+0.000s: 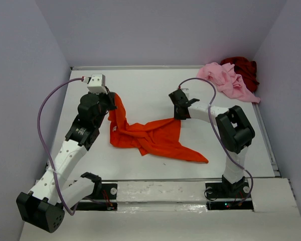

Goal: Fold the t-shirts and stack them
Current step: Flatten the tshirt out

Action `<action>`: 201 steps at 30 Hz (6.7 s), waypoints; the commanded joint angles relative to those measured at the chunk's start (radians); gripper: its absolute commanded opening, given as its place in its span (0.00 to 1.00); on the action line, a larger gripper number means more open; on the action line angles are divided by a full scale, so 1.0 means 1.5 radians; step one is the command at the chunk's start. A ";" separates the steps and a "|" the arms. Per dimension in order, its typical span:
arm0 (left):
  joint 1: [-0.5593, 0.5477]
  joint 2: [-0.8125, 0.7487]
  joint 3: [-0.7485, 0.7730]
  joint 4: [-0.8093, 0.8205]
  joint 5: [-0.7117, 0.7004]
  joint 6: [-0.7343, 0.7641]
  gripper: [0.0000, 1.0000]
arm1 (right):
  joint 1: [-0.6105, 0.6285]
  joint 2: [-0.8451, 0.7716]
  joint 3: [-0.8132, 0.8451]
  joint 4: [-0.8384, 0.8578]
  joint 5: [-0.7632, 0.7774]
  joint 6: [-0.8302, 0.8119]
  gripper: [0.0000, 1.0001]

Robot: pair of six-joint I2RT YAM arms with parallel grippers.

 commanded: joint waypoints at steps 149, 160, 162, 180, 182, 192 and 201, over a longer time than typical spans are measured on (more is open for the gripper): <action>-0.025 0.006 0.652 -0.198 0.005 0.064 0.00 | -0.059 -0.526 0.598 -0.237 0.112 -0.255 0.00; 0.026 0.180 0.635 -0.147 -0.022 0.070 0.00 | -0.067 -0.286 0.607 -0.197 0.311 -0.289 0.00; 0.052 0.191 0.559 -0.096 0.003 0.058 0.00 | -0.089 -0.258 0.583 -0.158 0.313 -0.271 0.00; 0.178 0.577 0.310 0.254 -0.021 0.006 0.00 | -0.192 0.133 0.395 0.112 0.278 -0.188 0.00; 0.177 0.618 0.327 0.261 -0.006 0.007 0.00 | -0.192 0.179 0.426 0.110 0.260 -0.188 0.00; 0.177 0.665 0.397 0.206 0.064 -0.002 0.00 | -0.198 0.193 0.462 0.059 0.182 -0.193 0.00; 0.160 0.563 0.364 0.101 0.118 -0.013 0.00 | -0.198 0.046 0.342 -0.041 0.124 -0.141 0.00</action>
